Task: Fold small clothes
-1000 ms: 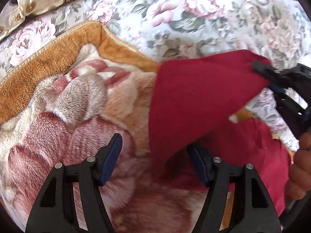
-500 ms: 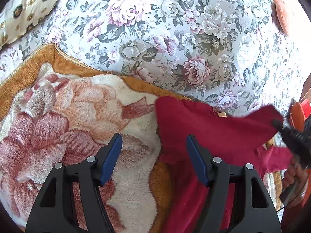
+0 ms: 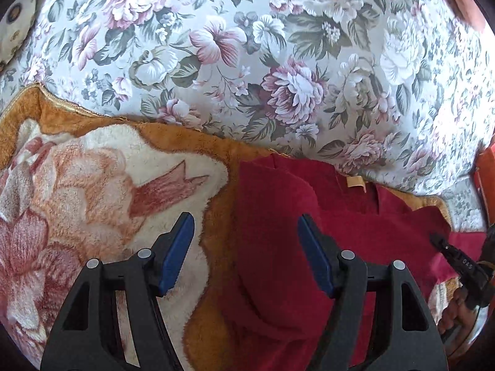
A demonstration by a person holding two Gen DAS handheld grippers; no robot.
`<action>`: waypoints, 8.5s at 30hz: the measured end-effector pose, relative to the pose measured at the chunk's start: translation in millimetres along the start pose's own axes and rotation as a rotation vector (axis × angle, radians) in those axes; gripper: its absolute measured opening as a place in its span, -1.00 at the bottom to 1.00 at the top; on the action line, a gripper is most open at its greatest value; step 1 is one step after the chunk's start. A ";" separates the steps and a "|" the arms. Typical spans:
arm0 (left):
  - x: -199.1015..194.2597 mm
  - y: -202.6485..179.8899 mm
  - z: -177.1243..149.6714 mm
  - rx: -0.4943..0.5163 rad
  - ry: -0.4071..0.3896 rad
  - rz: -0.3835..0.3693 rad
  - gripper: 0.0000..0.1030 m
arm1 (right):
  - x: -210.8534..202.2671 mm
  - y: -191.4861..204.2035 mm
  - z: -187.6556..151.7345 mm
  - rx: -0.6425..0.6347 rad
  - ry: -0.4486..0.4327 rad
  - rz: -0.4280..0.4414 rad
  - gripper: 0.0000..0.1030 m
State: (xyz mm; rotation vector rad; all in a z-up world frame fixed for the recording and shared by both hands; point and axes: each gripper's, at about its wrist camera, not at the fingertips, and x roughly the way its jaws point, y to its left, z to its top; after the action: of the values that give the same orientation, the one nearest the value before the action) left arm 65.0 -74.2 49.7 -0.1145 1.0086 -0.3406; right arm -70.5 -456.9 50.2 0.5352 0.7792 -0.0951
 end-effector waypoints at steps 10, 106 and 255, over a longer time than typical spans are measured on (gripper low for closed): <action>-24.5 38.9 -18.5 -0.041 0.002 -0.019 0.35 | -21.5 55.9 7.8 -0.169 0.043 0.036 -0.27; -13.7 -109.1 -62.4 0.207 0.013 0.017 0.36 | -98.7 -101.4 -16.8 0.057 0.014 -0.272 -0.55; -119.0 -7.9 -122.3 0.053 0.040 0.064 0.20 | -92.0 44.8 -105.9 -0.237 0.127 -0.156 -0.50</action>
State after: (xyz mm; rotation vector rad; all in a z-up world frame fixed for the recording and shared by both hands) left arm -97.7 -34.6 82.8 -0.0273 1.0396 -0.3116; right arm -192.1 -376.3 70.7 0.2570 0.9416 -0.1119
